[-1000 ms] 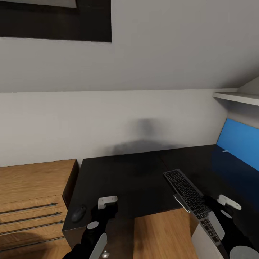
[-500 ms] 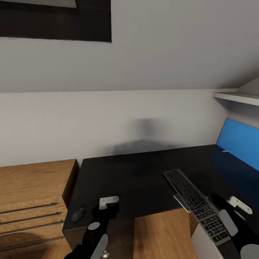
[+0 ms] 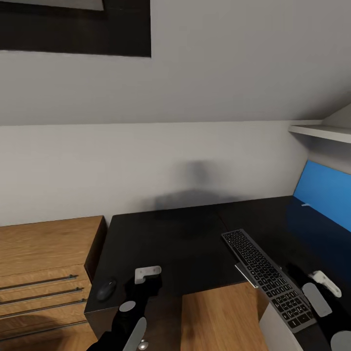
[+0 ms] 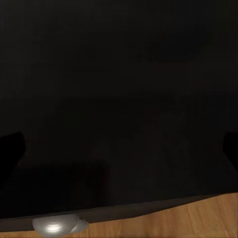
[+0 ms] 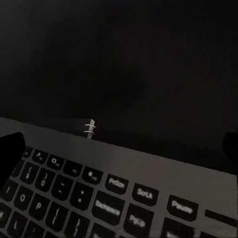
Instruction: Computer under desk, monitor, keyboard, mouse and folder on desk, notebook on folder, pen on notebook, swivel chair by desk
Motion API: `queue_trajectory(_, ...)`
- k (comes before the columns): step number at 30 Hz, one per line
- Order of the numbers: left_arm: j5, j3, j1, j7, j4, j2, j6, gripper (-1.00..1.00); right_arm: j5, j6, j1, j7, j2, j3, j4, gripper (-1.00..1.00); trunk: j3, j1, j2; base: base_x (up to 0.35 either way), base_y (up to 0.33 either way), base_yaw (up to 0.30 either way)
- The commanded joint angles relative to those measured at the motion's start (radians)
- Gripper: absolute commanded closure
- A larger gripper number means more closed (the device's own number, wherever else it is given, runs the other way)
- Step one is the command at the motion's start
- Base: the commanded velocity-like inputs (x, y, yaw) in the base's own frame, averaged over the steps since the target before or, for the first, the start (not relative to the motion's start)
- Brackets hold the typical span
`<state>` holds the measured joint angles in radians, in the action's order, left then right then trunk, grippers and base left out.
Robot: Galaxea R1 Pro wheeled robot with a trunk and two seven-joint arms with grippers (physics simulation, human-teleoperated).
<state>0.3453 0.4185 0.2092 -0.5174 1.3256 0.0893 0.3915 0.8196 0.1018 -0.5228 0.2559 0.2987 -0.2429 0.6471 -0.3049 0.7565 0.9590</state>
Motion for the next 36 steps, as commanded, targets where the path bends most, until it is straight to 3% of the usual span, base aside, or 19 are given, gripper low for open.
queue_trajectory(1,0.008,0.002,0.001,-0.010,0.002,0.000,0.002,-1.00,0.056,0.045,0.000,0.005,0.005,0.000,0.004,-1.00,-0.001,0.000,0.001,0.000,0.000,0.000)
queue_trajectory(9,0.010,0.001,0.001,-0.011,0.005,0.003,0.001,-1.00,0.096,0.073,0.000,0.001,0.008,0.000,0.034,-1.00,-0.001,0.000,0.001,0.000,0.000,0.000)
queue_trajectory(15,0.010,0.002,0.001,-0.013,0.005,0.008,0.001,-1.00,0.099,0.073,0.000,-0.016,0.008,0.000,0.041,-1.00,-0.014,0.015,0.029,0.000,0.000,0.000)
queue_trajectory(28,0.008,0.003,0.001,-0.007,-0.014,0.007,0.001,-1.00,0.097,0.068,0.000,-0.024,0.008,0.000,0.042,-1.00,-0.014,0.015,0.029,0.097,-0.022,0.000)
queue_trajectory(36,0.007,0.047,0.001,-0.010,-0.017,0.006,0.002,-1.00,0.096,0.067,0.000,-0.027,0.008,0.000,0.037,-1.00,-0.014,0.015,0.029,0.154,-0.074,0.000)
